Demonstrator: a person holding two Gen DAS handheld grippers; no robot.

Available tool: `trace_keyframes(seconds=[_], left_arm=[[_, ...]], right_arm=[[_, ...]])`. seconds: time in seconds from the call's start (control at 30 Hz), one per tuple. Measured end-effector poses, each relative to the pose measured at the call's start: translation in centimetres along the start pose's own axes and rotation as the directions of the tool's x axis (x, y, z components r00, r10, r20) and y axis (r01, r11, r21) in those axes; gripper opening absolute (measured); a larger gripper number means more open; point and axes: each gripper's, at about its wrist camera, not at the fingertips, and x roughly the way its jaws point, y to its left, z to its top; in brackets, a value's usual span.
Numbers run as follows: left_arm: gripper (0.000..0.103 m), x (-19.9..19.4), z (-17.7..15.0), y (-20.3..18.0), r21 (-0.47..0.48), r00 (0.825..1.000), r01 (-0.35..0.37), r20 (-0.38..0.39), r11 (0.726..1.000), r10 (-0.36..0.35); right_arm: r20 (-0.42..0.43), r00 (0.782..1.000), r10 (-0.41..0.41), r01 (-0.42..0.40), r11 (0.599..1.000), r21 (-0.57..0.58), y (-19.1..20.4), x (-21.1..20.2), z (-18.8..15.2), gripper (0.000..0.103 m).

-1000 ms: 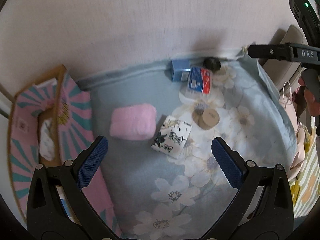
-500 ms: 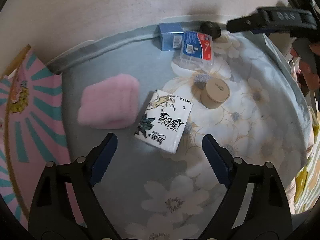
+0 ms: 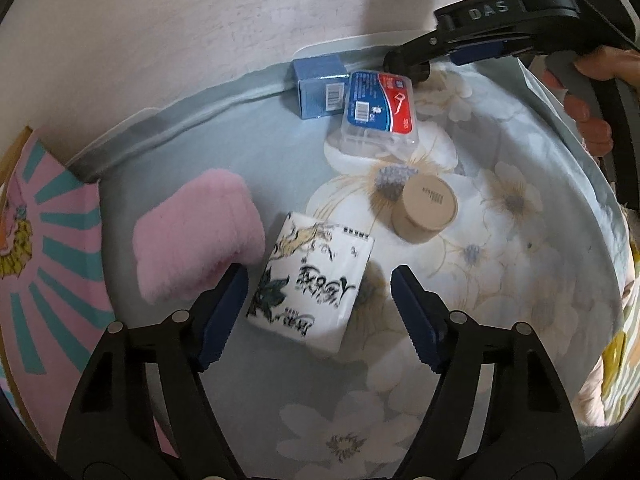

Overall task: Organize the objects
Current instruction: 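Grasp the printed tissue pack with left tool while right tool grasps black jar, then lift and carry the tissue pack and black jar over the box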

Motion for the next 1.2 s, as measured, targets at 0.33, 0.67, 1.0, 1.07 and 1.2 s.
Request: trace_keyframes(seconds=[0.33,0.67,1.0,1.07,1.2], left_arm=[[0.051,0.1,0.4,0.0,0.007,1.0,0.013,0.009,1.0,-0.013],[0.05,-0.9,0.5,-0.1,0.004,1.0,0.021,0.022,1.0,-0.021],[0.05,-3.1,0.7,0.4,-0.025,0.997,0.037,0.066,0.999,-0.035],[0.05,-3.6,0.9,0.4,-0.03,0.996,0.039,0.076,0.999,-0.036],[0.05,-5.7,1.2,0.7,-0.038,0.994,0.031,0.102,0.999,-0.027]], right_arm=[[-0.015,1.0,-0.021,0.021,1.0,0.015,0.2,2.0,1.0,0.045],[-0.028,0.999,-0.021,0.022,0.999,0.026,0.5,2.5,0.8,0.031],[-0.01,1.0,-0.021,0.021,0.999,0.027,0.9,0.8,0.0,0.031],[0.0,1.0,-0.021,0.021,1.0,0.023,1.1,0.0,-0.1,0.031],[0.021,1.0,-0.019,0.019,1.0,0.013,1.9,-1.8,-0.1,0.031]])
